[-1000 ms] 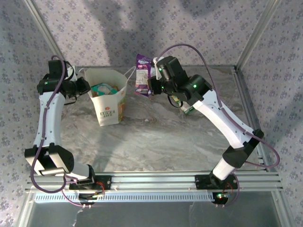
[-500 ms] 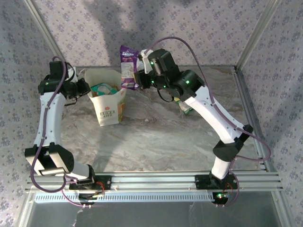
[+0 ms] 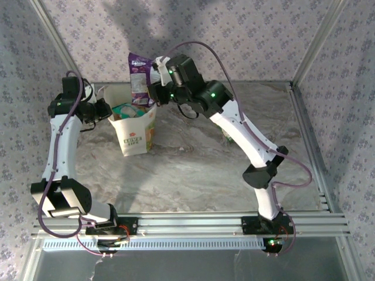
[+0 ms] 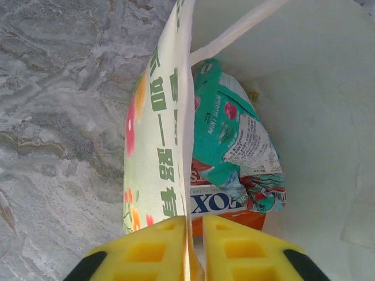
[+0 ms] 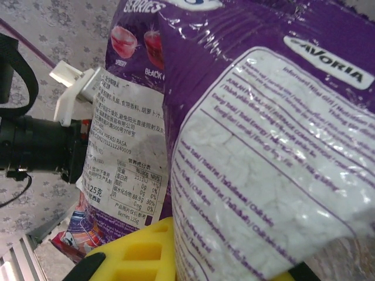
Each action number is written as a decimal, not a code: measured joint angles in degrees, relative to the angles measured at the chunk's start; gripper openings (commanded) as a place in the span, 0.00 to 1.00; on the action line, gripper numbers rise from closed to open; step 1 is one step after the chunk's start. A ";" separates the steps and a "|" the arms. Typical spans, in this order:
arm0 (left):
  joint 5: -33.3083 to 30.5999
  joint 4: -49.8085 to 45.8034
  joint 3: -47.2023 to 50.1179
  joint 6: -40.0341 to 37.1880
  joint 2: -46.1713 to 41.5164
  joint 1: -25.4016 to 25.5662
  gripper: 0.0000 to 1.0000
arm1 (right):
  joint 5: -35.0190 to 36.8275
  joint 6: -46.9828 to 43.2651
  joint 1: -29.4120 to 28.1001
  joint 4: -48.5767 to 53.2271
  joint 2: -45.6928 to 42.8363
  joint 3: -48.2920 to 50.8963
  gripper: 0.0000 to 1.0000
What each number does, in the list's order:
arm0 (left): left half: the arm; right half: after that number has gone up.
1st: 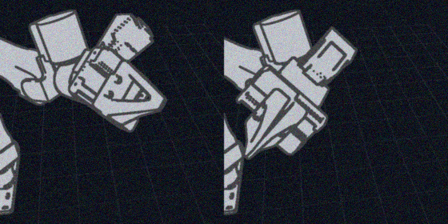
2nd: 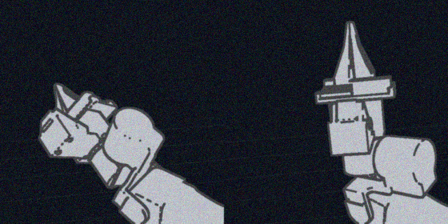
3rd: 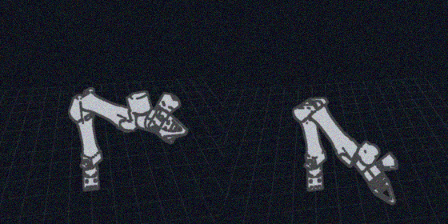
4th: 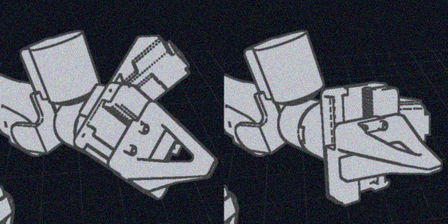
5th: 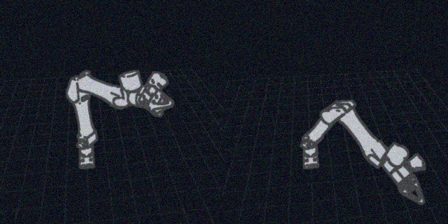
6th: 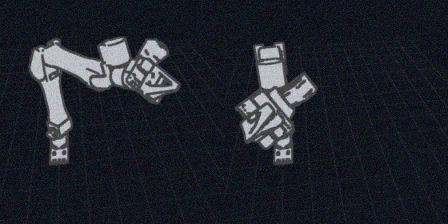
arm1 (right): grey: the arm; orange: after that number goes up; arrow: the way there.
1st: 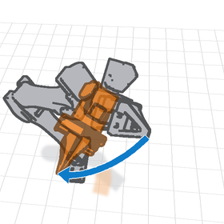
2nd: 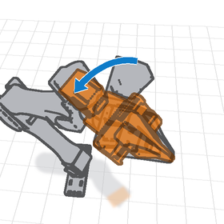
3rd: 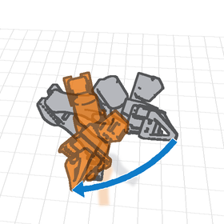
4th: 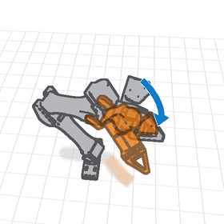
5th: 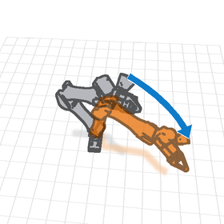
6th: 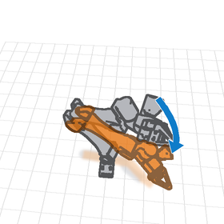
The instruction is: Place the snacks into the paper bag
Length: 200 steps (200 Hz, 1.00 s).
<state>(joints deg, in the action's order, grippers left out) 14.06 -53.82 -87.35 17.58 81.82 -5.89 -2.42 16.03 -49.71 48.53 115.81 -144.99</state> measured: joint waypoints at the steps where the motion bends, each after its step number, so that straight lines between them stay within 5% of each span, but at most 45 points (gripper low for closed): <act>1: 0.02 0.00 0.00 -0.09 0.00 0.00 0.22 | -0.04 0.00 0.00 0.00 0.13 -0.15 0.14; 53: 1.11 -0.02 -0.02 0.02 -0.63 0.00 0.31 | -2.21 0.63 -0.04 0.17 4.55 -3.74 0.14; 200: 3.19 -0.26 -2.82 1.14 0.04 0.17 0.29 | -4.48 4.28 0.72 -0.72 11.58 -6.64 0.14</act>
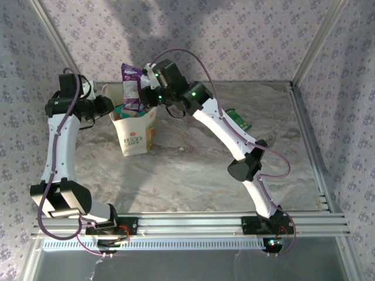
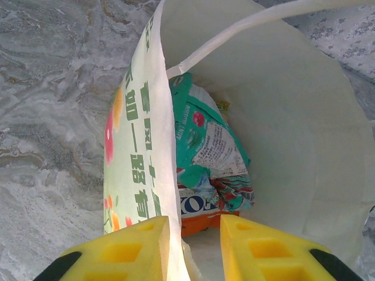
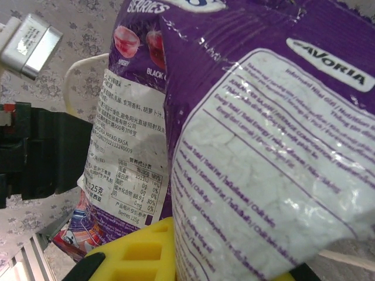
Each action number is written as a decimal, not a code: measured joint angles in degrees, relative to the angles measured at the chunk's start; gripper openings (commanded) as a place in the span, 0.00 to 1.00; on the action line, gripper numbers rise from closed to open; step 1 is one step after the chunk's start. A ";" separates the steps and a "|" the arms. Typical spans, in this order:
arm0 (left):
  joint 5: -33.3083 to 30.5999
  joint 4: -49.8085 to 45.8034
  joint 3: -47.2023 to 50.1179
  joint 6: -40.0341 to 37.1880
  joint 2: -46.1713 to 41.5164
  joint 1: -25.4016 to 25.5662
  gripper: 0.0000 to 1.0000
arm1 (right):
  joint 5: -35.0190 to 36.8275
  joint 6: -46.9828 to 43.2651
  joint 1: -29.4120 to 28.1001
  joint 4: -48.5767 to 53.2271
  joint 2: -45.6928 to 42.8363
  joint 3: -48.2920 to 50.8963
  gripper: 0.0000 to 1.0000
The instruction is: Place the snacks into the paper bag
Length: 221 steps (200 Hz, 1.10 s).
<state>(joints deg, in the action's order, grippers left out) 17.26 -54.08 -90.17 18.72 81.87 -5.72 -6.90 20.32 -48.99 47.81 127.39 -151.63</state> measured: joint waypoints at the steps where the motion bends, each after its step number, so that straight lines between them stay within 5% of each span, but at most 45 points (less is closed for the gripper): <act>1: -0.02 0.00 0.00 0.00 0.02 0.00 0.29 | 0.00 0.02 0.00 -0.02 0.04 -0.04 0.14; 84: -0.37 -0.15 0.00 0.90 1.81 0.31 0.17 | -0.72 2.69 0.87 -2.58 3.04 -1.05 0.15; 221: -0.39 -0.15 0.02 0.76 1.38 0.59 0.13 | -4.59 4.98 0.70 -4.87 9.25 -2.82 0.21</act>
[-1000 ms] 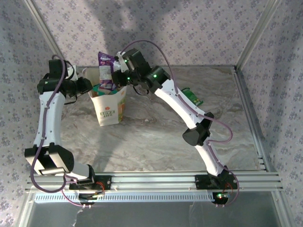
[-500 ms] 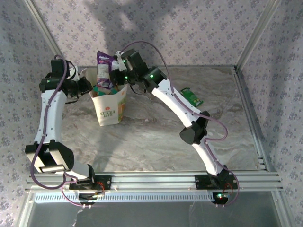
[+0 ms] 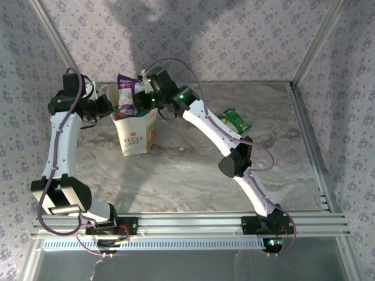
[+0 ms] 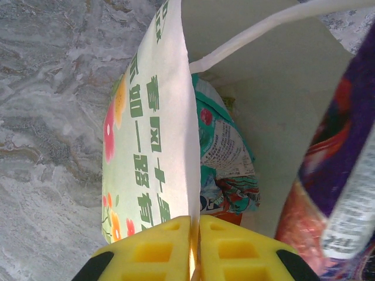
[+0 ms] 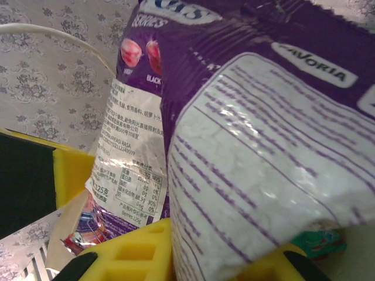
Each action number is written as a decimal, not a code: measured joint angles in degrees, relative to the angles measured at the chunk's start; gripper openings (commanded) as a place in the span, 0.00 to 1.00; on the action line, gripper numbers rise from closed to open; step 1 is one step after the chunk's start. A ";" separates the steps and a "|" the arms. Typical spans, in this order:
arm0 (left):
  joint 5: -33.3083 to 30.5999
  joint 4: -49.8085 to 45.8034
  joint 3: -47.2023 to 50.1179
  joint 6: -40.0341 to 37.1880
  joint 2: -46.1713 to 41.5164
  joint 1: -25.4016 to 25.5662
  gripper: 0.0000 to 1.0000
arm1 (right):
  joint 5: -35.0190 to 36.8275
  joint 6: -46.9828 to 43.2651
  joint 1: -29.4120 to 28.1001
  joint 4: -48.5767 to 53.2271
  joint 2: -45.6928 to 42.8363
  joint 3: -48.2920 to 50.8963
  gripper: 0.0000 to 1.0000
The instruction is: Place the snacks into the paper bag
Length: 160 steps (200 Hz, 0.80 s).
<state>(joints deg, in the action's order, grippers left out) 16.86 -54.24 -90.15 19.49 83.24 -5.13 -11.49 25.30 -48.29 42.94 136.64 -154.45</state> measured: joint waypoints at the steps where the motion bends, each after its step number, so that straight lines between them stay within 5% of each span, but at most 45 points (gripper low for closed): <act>1: 0.00 0.00 0.00 0.00 0.00 0.02 0.13 | -0.02 0.00 -0.02 0.00 0.00 0.00 0.21; 34: 0.00 0.00 0.09 0.00 0.00 0.00 0.13 | -0.59 -0.02 -0.55 -0.04 0.33 0.00 0.26; 60: -0.13 0.04 0.11 0.00 -0.02 0.00 0.13 | -1.29 0.31 -0.87 -0.50 0.31 -0.61 0.48; 160: -1.14 0.22 0.39 -0.17 -0.39 0.00 0.12 | -0.50 -1.40 -0.98 2.32 -0.85 -1.05 0.48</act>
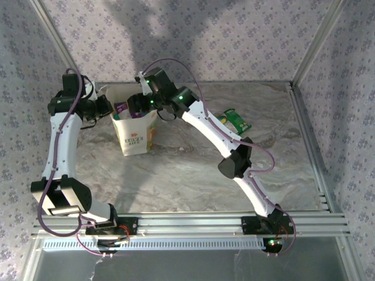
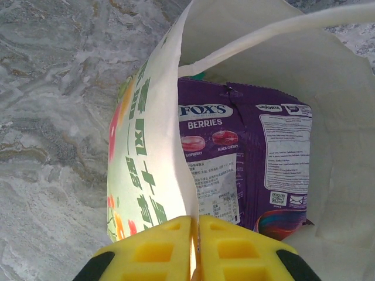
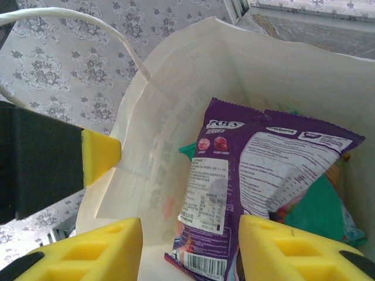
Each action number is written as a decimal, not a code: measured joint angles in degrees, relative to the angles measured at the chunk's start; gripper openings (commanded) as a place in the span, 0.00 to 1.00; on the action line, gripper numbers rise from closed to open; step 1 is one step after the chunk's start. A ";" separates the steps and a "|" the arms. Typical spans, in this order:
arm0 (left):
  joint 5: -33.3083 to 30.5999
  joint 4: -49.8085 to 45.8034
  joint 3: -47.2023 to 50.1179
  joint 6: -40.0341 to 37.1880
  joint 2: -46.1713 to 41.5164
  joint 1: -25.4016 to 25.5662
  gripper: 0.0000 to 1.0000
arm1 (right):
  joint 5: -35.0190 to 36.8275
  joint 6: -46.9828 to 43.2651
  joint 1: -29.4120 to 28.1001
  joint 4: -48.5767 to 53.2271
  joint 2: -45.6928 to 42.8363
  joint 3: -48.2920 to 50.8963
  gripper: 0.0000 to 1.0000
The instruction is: Place the snacks into the paper bag
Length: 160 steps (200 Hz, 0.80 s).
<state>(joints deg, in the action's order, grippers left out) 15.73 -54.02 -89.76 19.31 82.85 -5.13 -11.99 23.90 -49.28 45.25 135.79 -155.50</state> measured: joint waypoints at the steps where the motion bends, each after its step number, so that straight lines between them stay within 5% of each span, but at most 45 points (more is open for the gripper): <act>1: -0.02 0.00 0.02 0.00 0.00 0.00 0.12 | -0.02 -0.02 0.00 0.02 -0.04 0.02 0.48; 160: -1.88 -0.20 2.29 -0.44 -2.91 -0.57 0.12 | 7.13 -4.72 -2.05 1.90 -14.36 12.20 0.45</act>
<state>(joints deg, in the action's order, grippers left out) 13.85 -54.22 -87.46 18.87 79.94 -5.69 -4.86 19.18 -51.33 47.16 121.43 -143.31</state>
